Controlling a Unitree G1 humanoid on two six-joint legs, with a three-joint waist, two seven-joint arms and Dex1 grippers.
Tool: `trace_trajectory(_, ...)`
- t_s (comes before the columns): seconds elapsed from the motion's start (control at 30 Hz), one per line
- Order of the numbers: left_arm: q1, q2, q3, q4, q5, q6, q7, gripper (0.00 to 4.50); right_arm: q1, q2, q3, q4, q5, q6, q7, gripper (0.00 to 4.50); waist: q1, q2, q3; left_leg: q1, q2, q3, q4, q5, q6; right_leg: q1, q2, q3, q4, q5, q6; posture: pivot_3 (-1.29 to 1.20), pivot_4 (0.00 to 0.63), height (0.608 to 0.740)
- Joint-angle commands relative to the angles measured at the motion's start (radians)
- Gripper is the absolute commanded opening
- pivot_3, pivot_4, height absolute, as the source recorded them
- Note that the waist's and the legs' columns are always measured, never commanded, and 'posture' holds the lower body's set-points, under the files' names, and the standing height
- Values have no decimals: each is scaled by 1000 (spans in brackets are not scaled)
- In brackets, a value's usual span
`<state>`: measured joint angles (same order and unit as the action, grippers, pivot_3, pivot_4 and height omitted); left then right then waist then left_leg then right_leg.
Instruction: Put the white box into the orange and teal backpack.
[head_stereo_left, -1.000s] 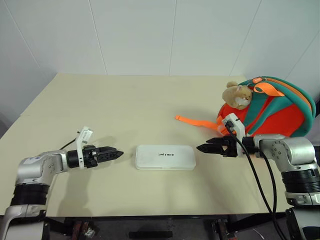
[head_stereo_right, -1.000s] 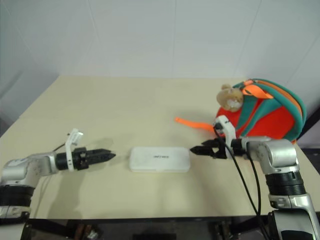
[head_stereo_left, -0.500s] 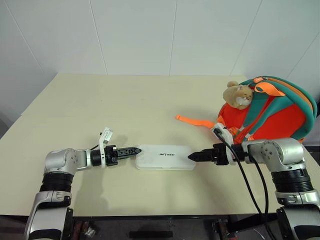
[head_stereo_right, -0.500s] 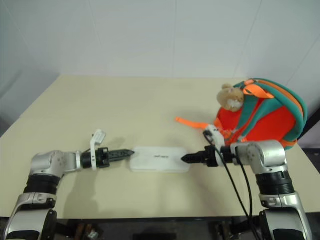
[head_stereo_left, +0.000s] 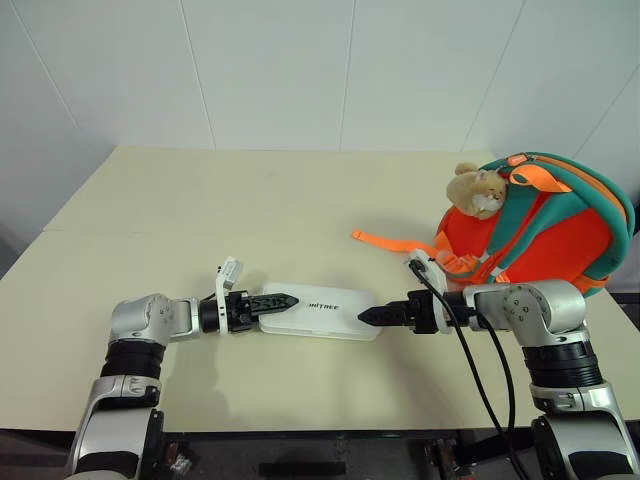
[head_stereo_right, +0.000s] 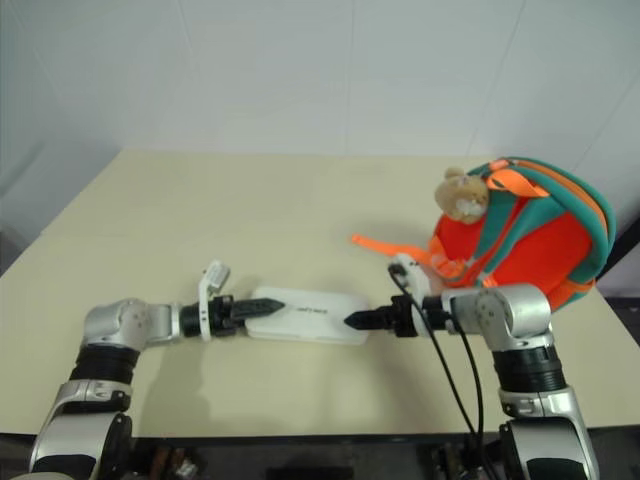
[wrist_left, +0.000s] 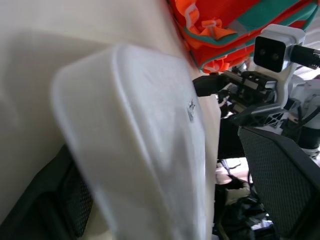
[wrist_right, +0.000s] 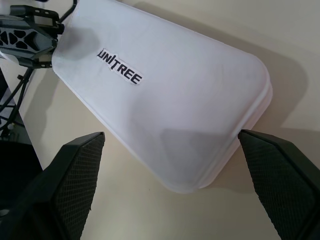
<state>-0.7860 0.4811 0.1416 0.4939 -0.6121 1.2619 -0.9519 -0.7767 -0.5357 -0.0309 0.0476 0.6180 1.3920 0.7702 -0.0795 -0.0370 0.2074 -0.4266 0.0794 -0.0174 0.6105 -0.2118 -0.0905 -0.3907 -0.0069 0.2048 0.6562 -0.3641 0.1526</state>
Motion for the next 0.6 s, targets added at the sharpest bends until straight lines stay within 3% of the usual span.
trace_trajectory(0.03, -7, -33, -11, 34, -20, 45, 5, 4474, -11, 14, -13, -29, 22, -22, -7, 4500, -1, 0, 0, 0, 0, 0, 0, 0, 0, 0, 0, 0, 0, 0, 0, 0, 150, 740)
trace_trajectory(0.3, -31, -30, -16, 88, -6, 22, -14, 4474, 14, 18, -11, -59, 30, -30, -19, 4500, -2, 0, 0, 0, 0, 0, 0, 0, 0, 0, 0, 0, 0, 0, 0, 0, 150, 740)
trace_trajectory(0.4, -35, -6, -37, 89, -6, 23, -50, 3813, 25, 11, -9, -71, 28, -38, -17, 4500, -3, 0, 0, 0, 0, 0, 0, 0, 0, 0, 0, 0, 0, 0, 0, 0, 150, 740)
trace_trajectory(0.6, -32, 30, -51, 66, -17, 28, -78, 1807, 66, -12, -21, -123, 30, -93, 5, 4500, -4, 0, 0, 0, 0, 0, -2, 0, 0, -2, 0, 0, 0, 0, 0, 0, 150, 740)
